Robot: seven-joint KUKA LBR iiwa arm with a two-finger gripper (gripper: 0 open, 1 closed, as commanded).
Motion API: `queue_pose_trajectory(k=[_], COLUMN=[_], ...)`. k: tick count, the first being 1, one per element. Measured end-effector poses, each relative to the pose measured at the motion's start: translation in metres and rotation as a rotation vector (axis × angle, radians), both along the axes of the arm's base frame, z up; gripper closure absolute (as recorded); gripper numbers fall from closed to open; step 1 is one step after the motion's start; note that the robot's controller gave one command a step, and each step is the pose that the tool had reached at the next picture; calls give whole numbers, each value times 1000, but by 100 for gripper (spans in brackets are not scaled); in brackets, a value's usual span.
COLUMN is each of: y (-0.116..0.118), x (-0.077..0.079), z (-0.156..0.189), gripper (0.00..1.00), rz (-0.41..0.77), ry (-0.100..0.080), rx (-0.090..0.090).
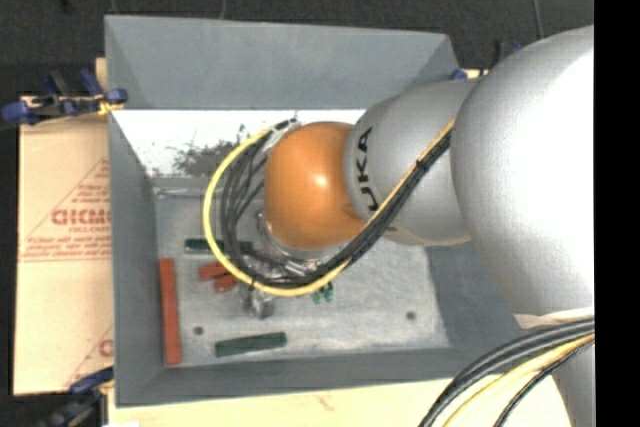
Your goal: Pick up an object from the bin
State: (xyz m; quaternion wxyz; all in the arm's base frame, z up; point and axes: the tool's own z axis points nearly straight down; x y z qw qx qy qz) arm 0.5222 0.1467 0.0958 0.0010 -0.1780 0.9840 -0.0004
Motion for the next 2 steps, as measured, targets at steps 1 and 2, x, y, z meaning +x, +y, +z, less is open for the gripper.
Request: queue_pose_trajectory(k=[1, 2], y=[0, -31], x=[0, 49], z=[-1, -25], gripper=[0, 0], rz=[-1, -95], ry=[0, -4], rx=[1, 3])
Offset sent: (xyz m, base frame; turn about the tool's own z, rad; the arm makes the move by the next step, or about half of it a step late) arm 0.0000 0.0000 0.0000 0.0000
